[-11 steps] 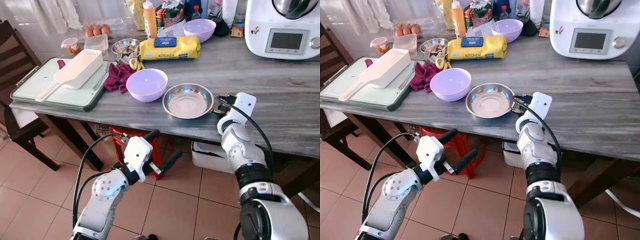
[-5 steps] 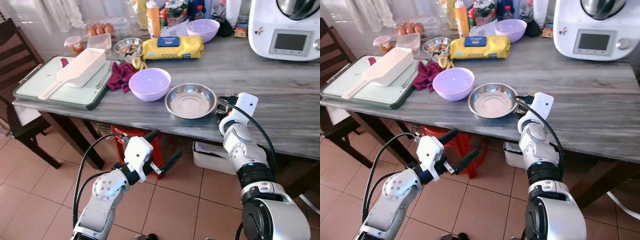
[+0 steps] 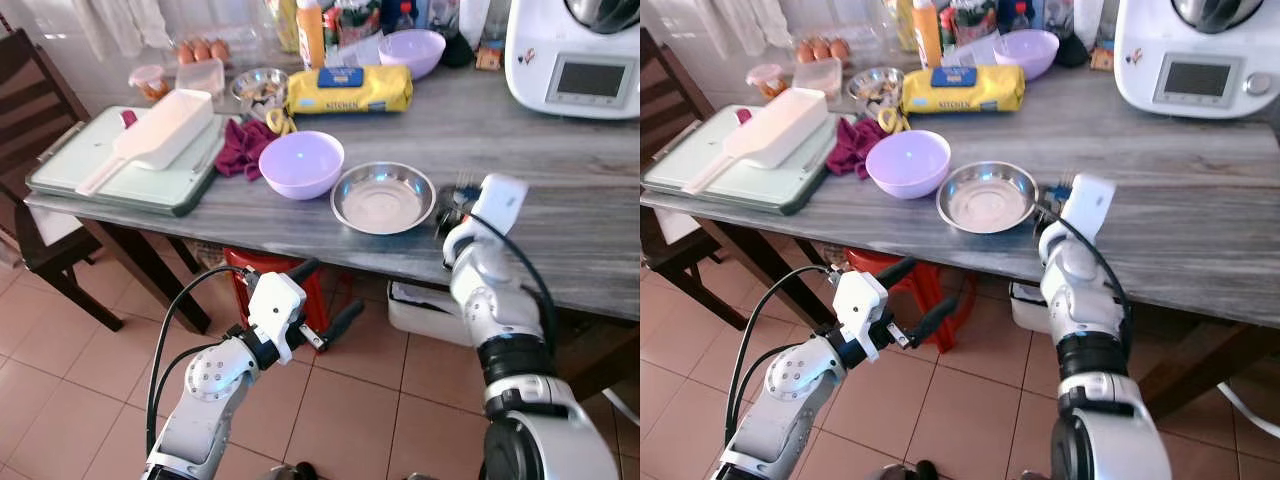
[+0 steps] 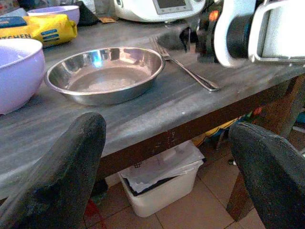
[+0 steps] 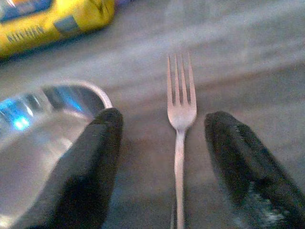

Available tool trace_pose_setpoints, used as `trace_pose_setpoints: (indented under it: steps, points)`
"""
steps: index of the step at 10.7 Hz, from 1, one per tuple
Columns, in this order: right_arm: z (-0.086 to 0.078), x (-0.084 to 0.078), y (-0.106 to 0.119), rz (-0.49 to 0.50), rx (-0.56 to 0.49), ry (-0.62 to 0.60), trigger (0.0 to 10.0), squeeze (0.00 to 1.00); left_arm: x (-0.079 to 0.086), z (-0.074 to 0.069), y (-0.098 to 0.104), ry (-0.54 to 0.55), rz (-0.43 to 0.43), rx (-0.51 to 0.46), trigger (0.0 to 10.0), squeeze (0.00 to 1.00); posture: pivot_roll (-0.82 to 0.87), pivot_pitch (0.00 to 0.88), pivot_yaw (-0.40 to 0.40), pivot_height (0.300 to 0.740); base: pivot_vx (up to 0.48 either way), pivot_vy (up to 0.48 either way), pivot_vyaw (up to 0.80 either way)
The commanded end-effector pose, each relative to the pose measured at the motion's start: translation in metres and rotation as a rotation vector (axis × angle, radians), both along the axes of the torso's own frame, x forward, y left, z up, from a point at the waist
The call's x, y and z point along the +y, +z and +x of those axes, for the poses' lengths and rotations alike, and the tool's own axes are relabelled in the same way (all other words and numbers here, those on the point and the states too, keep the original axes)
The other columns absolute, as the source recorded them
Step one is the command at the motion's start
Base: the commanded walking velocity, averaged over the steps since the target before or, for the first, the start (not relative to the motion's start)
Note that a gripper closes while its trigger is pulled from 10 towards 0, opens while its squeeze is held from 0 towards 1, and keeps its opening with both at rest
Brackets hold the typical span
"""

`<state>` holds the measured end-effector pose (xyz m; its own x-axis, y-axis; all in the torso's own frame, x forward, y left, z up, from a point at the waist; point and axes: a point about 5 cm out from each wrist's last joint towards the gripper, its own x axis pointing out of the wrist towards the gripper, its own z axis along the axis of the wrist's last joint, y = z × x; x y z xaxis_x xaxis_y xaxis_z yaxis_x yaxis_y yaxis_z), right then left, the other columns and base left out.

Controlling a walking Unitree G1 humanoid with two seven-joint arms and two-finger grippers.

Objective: Setting the table

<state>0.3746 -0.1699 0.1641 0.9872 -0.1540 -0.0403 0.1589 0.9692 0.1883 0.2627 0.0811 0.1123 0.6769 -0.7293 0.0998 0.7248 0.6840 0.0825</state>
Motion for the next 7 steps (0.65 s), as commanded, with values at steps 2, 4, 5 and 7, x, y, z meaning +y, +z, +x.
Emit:
trace_pose_setpoints:
  steps: [2, 4, 5, 7]
  points:
    - [-0.007, 0.006, 0.010, -0.030, -0.034, 0.014, 10.0, 1.00, 0.002, 0.002, 0.000, 0.009, 0.013, -0.009, 10.0, 0.00, -0.07, 0.110, 0.120, 0.740, 0.000, 0.000, 0.00]
    - [-0.017, 0.004, 0.021, -0.094, -0.104, 0.001, 10.0, 1.00, 0.002, 0.003, 0.001, 0.010, 0.012, -0.011, 10.0, 0.00, -0.07, 0.107, 0.120, 0.740, 0.000, 0.000, 0.00]
    - [-0.026, 0.003, 0.032, -0.157, -0.192, -0.005, 10.0, 1.00, 0.001, 0.004, 0.000, 0.013, 0.012, -0.011, 10.0, 0.00, -0.07, 0.098, 0.119, 0.740, 0.000, 0.000, 0.00]
    - [-0.049, 0.005, 0.038, -0.173, -0.262, 0.019, 10.0, 1.00, 0.004, 0.007, 0.001, 0.040, 0.007, -0.016, 10.0, 0.00, -0.09, 0.089, 0.118, 0.740, 0.000, 0.000, 0.00]
